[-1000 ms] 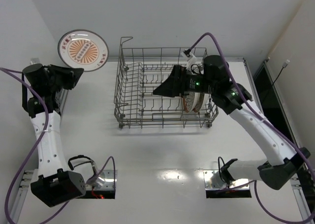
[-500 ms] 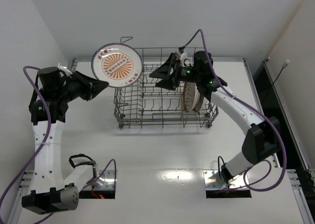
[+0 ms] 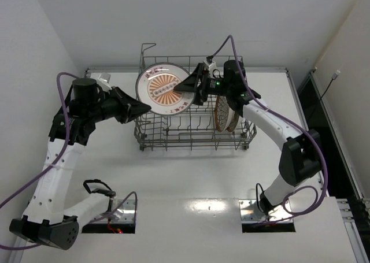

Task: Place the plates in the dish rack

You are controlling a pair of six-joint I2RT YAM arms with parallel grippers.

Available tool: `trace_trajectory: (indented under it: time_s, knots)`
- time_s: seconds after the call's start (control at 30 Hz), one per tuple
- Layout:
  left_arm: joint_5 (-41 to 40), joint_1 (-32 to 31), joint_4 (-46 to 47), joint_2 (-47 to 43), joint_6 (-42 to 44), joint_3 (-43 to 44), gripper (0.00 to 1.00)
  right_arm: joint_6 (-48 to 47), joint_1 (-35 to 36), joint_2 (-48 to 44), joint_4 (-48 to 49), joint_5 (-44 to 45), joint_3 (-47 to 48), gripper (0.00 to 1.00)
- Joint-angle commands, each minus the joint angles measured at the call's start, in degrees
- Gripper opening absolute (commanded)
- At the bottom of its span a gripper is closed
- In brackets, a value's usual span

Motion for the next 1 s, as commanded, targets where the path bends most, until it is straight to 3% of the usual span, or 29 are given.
trace_trajectory:
  time_s: [0.0, 0.1, 0.13, 0.23, 0.33, 0.37, 0.47, 0.6, 0.73, 0.97]
  knots:
    - [-1.37, -3.92, 5.75, 0.36, -2.64, -0.15, 0.00, 0.27, -0.30, 0.71, 4.21, -0.82, 2.89, 0.66]
    - [-2.61, -6.47, 7.33, 1.06, -3.26, -0.16, 0.00, 0.27, -0.30, 0.71, 3.07, -0.82, 2.89, 0.43]
    - [-2.61, -6.47, 7.33, 1.94, -3.26, -0.16, 0.00, -0.60, -0.82, 0.71, 2.37, -0.82, 2.89, 0.27]
    - [-3.22, -8.66, 7.33, 3.43, -2.55, -0.16, 0.01, -2.89, -1.44, -1.40, -1.49, 0.23, 3.50, 0.00]
    - [-4.53, -9.20, 4.10, 3.97, 0.51, -0.69, 0.25, -7.97, -3.62, -4.46, -9.82, 2.94, 6.22, 0.00]
    - [-5.06, -9.20, 3.39, 4.49, 1.48, -0.69, 0.25, -9.82, -4.25, -5.26, -12.90, 3.91, 7.53, 0.00]
    - [-6.21, -7.88, 0.32, 5.19, 5.87, 0.36, 0.38, -18.60, -7.32, -8.16, -27.83, 9.78, 14.73, 0.00]
    - [-13.65, -6.56, -9.42, 8.35, 12.64, 8.42, 0.52, -31.25, -11.02, -8.87, -49.61, 20.78, 28.51, 0.00]
    - [-15.18, -4.63, -11.39, 9.59, 14.94, 10.65, 0.55, -39.27, -11.55, -8.87, -58.87, 33.86, 34.44, 0.00]
    - [-13.77, -3.57, -10.86, 9.59, 14.41, 9.51, 0.55, -50.78, -9.62, -8.26, -63.03, 46.54, 31.56, 0.00]
